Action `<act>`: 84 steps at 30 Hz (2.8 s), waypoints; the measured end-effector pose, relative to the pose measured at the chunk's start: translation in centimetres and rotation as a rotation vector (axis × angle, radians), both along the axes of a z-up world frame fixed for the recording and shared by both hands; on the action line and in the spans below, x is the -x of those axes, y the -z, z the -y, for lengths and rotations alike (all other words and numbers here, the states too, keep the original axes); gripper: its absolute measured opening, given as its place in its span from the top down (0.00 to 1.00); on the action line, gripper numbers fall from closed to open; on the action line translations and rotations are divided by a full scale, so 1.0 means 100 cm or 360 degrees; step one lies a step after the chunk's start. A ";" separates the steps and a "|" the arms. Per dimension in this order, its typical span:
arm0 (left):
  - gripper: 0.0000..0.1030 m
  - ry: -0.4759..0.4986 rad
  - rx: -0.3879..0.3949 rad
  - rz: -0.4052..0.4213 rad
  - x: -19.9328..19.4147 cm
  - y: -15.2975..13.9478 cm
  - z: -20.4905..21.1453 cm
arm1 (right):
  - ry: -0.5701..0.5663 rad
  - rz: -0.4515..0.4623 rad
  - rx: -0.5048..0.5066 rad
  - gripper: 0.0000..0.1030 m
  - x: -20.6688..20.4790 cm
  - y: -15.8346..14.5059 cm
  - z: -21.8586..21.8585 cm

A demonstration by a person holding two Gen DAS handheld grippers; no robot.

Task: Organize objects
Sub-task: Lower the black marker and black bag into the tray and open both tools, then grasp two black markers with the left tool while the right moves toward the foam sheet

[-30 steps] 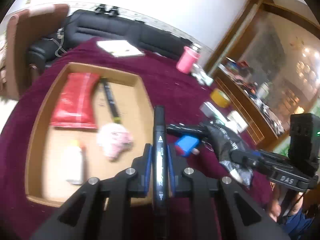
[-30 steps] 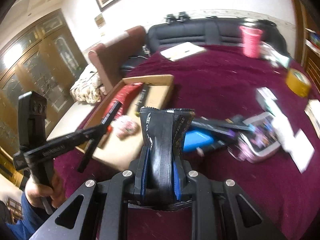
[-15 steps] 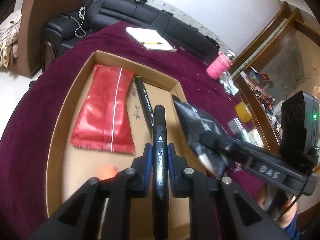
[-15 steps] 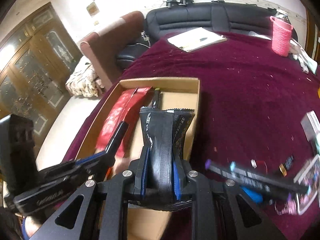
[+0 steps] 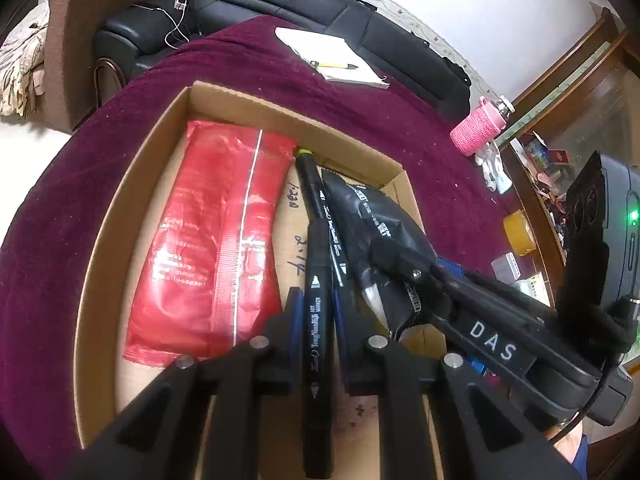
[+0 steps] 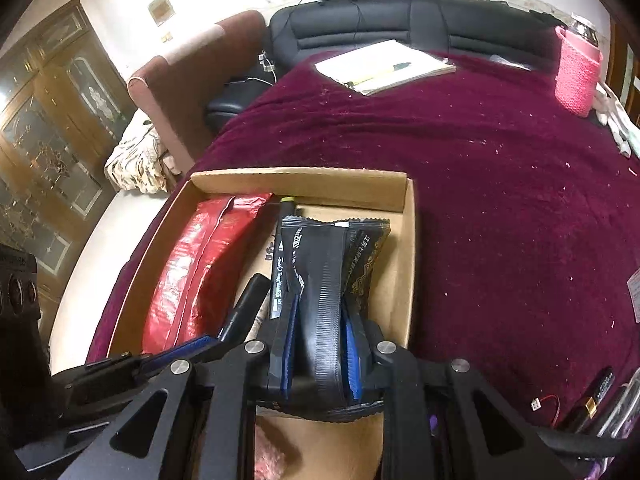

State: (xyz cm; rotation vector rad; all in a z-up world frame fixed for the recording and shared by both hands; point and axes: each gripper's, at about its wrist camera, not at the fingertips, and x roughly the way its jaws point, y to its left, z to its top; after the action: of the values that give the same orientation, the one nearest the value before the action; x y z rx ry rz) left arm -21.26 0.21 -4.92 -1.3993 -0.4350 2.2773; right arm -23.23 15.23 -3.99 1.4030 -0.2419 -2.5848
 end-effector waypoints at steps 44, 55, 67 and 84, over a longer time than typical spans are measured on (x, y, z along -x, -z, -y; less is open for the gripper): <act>0.41 0.0560 0.0286 0.0021 -0.026 0.007 -0.217 | 0.0426 -0.0305 0.0614 0.61 -0.246 -0.029 -0.248; 0.41 0.0800 -0.0041 0.0281 -0.117 0.011 -0.190 | 0.0524 -0.0327 0.0717 0.60 -0.267 -0.012 -0.286; 0.40 0.0762 0.0050 -0.0061 -0.144 -0.022 -0.160 | 0.0593 -0.0360 0.0664 0.57 -0.289 -0.009 -0.296; 0.74 0.0739 0.0342 -0.0065 -0.107 0.011 -0.202 | 0.0620 -0.0316 0.0568 0.57 -0.290 -0.013 -0.303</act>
State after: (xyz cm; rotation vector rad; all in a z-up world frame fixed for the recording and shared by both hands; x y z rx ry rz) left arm -10.56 20.41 -6.05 -1.3762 0.1446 2.0027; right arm 5.76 45.51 -2.68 1.0475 -0.9760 -2.7623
